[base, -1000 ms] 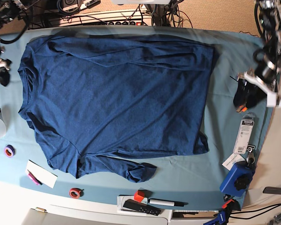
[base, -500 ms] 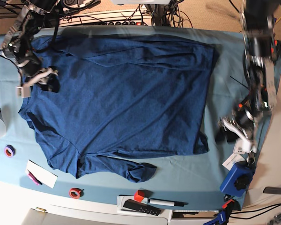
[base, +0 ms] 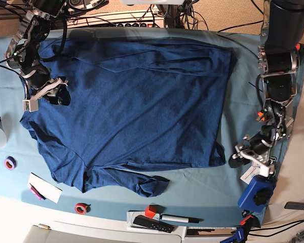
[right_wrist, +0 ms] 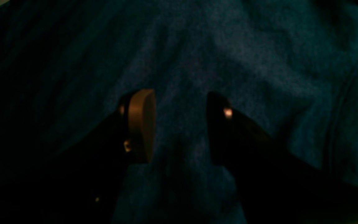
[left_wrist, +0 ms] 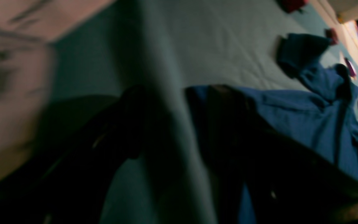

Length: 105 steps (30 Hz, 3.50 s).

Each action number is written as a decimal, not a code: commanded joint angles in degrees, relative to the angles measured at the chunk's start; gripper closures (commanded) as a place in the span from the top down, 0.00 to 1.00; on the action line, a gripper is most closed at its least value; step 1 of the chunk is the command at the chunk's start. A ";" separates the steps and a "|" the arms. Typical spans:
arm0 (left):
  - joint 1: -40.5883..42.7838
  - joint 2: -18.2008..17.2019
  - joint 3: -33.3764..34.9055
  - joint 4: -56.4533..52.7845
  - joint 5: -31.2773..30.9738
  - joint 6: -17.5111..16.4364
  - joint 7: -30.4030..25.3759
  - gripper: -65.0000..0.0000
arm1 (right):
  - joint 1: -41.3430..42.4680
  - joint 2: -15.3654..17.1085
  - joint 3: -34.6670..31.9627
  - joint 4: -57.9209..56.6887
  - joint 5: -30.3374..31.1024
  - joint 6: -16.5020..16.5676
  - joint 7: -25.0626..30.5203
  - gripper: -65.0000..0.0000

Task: Layout the t-shirt on the table in an organized manner, then fold the t-shirt properly
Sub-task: 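Release the shoulder edge and move both grippers to the hem corners, then grasp the hem corners with both grippers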

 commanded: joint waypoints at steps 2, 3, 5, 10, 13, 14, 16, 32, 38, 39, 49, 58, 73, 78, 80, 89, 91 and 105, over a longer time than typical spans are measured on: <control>-1.31 0.83 -0.04 0.50 -0.85 -0.39 0.22 0.47 | 0.52 1.09 0.22 1.01 1.20 0.31 1.40 0.41; -1.33 1.14 -0.04 0.50 -0.85 -0.42 0.15 0.47 | 0.52 1.07 0.22 1.01 1.20 0.31 1.40 0.41; -1.44 1.60 -0.04 0.50 -0.81 -0.39 0.07 0.47 | 0.52 1.07 0.22 1.01 1.20 0.28 1.33 0.41; -1.68 1.70 -0.04 0.52 0.09 -0.39 0.04 0.47 | 0.55 1.09 0.22 1.01 1.20 0.31 1.36 0.41; -1.62 1.73 -0.04 0.52 2.78 -0.33 0.09 0.46 | 0.55 1.09 0.22 1.01 1.20 0.31 1.42 0.41; -1.62 1.73 -0.04 0.52 3.89 -0.13 0.11 0.45 | 0.55 1.09 0.22 1.01 1.22 0.31 1.44 0.41; -1.64 1.73 -0.04 0.52 5.16 1.25 0.17 0.44 | 0.55 1.09 0.22 1.01 1.20 0.31 1.49 0.41; -5.40 1.90 12.24 2.03 5.81 4.42 2.86 0.44 | 0.57 -0.07 0.22 1.01 1.20 0.31 2.21 0.41; -6.05 2.21 13.62 2.03 5.53 4.37 2.84 0.44 | 0.57 -1.60 0.22 1.01 1.20 0.33 2.38 0.41; -6.03 2.16 13.62 2.03 5.01 4.13 2.84 0.44 | 0.57 -1.55 0.22 1.01 1.18 0.33 2.38 0.41; -5.68 2.60 13.62 2.03 0.55 0.90 2.82 0.43 | 0.55 -1.57 0.22 1.01 1.18 0.33 2.40 0.41; -4.83 3.04 13.62 2.03 0.42 0.90 -3.02 0.00 | 0.68 -1.40 0.22 1.01 -6.80 0.09 8.59 0.41; -4.94 7.52 13.62 2.03 0.44 -2.84 -3.37 0.00 | 12.79 -0.83 0.26 -5.31 -33.35 -7.69 21.57 0.56; -4.94 7.54 13.62 2.03 1.53 -3.21 -3.39 0.00 | 23.10 2.05 0.22 -22.84 -33.24 -7.80 23.50 0.56; -4.92 7.56 13.62 2.03 1.73 -3.21 -3.41 0.00 | 28.04 3.74 0.22 -29.35 -33.22 -7.78 23.78 0.56; -4.92 7.54 13.62 2.03 1.73 -3.23 -3.37 0.00 | 44.63 10.99 0.22 -51.76 -37.29 -8.41 31.21 0.56; -4.92 7.54 13.62 2.03 1.70 -3.23 -3.37 0.00 | 45.59 12.07 0.22 -58.45 -38.97 -8.72 36.15 0.56; -4.94 7.41 13.62 2.03 1.68 -3.23 -3.41 0.00 | 46.12 11.43 0.22 -69.53 -39.78 -9.57 46.42 0.56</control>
